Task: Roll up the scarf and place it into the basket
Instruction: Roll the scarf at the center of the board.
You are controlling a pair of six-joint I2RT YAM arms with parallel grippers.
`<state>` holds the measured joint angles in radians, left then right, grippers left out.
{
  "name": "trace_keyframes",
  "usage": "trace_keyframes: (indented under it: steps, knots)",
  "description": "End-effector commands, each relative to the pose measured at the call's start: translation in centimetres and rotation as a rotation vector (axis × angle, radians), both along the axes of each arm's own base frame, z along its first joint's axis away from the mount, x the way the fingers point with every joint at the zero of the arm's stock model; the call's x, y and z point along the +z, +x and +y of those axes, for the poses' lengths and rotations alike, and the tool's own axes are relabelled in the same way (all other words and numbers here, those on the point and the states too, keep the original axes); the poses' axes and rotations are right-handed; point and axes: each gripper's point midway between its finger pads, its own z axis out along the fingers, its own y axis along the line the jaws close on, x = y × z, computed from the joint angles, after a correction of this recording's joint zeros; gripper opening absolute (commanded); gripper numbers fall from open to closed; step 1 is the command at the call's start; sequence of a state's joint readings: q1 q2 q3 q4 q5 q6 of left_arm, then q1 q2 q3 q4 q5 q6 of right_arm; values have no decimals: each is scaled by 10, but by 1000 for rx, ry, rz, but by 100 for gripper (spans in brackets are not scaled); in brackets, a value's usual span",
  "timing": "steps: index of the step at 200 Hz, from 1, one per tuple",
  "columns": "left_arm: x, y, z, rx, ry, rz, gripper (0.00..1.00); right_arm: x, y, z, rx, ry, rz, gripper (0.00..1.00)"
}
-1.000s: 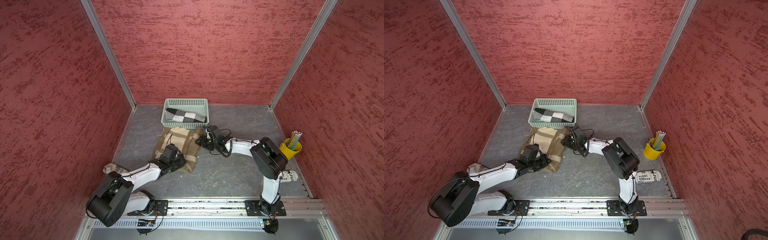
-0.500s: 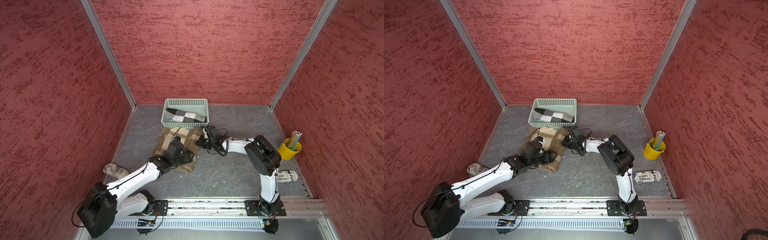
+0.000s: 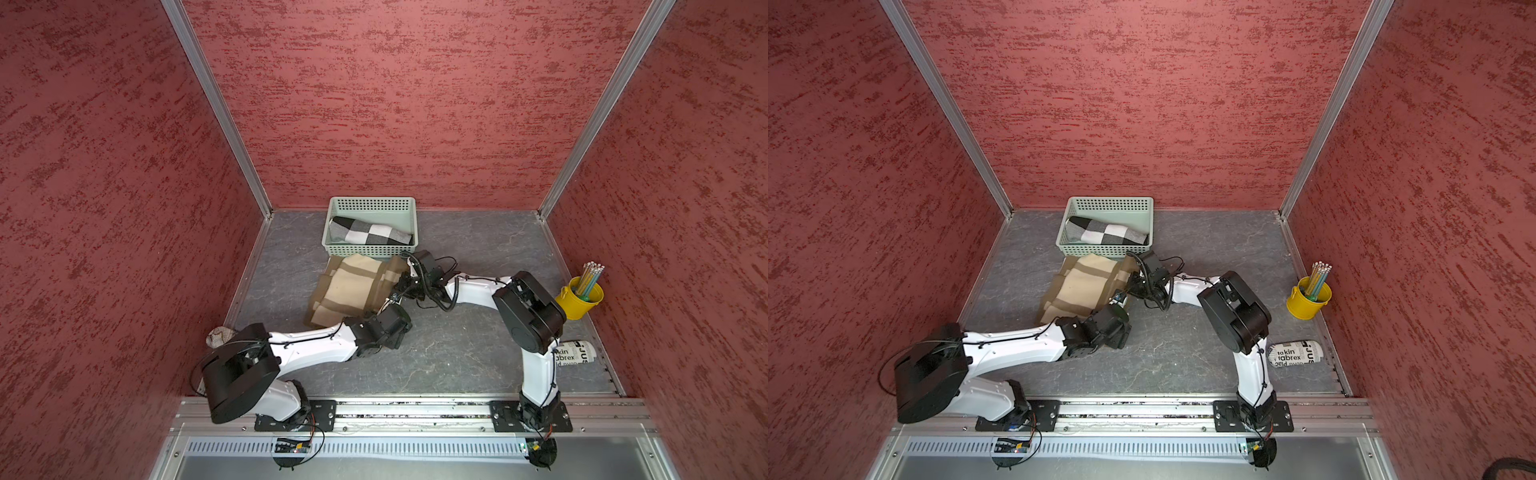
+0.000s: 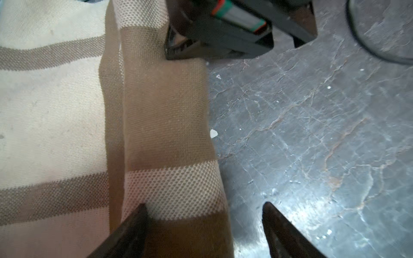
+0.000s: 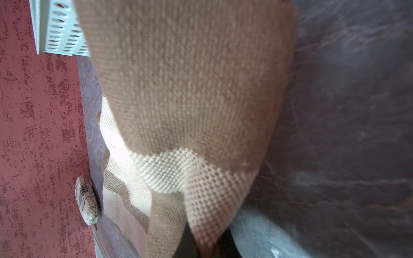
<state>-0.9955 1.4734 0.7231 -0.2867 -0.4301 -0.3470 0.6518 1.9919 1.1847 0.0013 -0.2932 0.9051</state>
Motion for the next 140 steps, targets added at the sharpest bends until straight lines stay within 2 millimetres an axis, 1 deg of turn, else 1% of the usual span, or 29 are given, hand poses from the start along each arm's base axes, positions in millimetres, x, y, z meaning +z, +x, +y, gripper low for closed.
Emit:
trace_keyframes:
  steps: [1,12,19,22,26,37,50,59,69,82,93,108,116,140]
  knots:
    - [-3,16,4,34,95,-53,77,25,1,2,-11,27,-18,7]
    - [-10,17,6,50,129,-33,65,26,0,0,-14,26,-18,8]
    - [-14,16,5,50,137,-14,51,29,0,-1,-18,23,-23,8]
    - [-16,16,4,48,136,-5,43,29,0,-3,-20,21,-25,8]
    - [-18,15,2,44,128,11,36,31,0,-4,-22,19,-28,8]
    - [-21,10,-6,22,60,65,28,34,0,-6,-26,11,-40,10]
    - [-18,1,-22,-10,-128,164,18,39,-1,-11,-31,-5,-56,16]
    - [-11,-5,-32,-28,-304,235,14,41,-2,-15,-37,-18,-68,20]
    - [1,-9,-40,-47,-514,314,12,44,-3,-21,-45,-35,-84,26]
    - [13,-9,-38,-25,-691,372,8,48,-5,-27,-55,-48,-106,29]
    - [22,-7,-35,-12,-787,409,5,50,-6,-33,-66,-60,-119,32]
    - [29,-5,-31,8,-887,458,3,50,-9,-39,-76,-72,-125,37]
    - [31,-3,-29,21,-930,485,3,49,-11,-40,-77,-70,-128,42]
    - [35,1,-20,56,-1055,580,0,46,-15,-37,-62,-39,-122,49]
